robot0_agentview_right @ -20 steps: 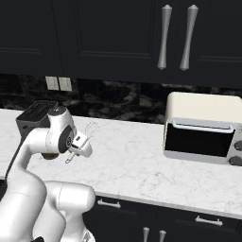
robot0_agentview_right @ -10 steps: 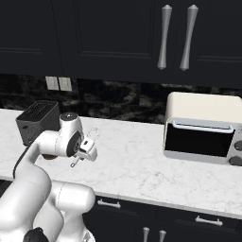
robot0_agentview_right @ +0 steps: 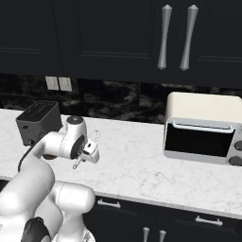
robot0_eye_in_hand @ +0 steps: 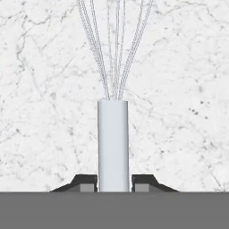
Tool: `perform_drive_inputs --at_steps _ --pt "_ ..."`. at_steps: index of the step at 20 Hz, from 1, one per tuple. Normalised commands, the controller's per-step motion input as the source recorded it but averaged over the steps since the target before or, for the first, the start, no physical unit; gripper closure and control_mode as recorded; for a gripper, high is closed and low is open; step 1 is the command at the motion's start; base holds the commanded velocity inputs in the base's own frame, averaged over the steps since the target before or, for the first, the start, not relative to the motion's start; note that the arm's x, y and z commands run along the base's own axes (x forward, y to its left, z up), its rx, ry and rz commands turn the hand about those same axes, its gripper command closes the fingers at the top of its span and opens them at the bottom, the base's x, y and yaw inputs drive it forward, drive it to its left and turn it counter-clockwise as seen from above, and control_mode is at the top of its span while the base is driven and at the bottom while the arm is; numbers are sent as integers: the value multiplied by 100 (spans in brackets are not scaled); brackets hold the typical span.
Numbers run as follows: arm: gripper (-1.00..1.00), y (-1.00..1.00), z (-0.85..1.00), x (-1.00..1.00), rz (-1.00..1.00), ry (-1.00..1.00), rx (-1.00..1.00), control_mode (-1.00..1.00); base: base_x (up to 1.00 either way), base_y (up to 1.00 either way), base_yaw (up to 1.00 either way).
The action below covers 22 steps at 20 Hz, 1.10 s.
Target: Pick the whisk from the drawer and place it on the counter.
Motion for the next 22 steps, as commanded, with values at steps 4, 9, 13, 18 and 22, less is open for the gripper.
perform_drive_inputs --at_steps 4,9,13,18,22 --pt "100 0 -20 26 2 3 2 -100 0 0 0" --pt "100 0 -27 30 2 4 2 -100 0 0 0" --pt "100 0 -32 22 1 3 3 -100 0 0 0" --pt "-100 0 -17 11 0 0 1 -100 0 0 0" --pt "-100 0 0 0 0 0 0 -100 0 0 0"
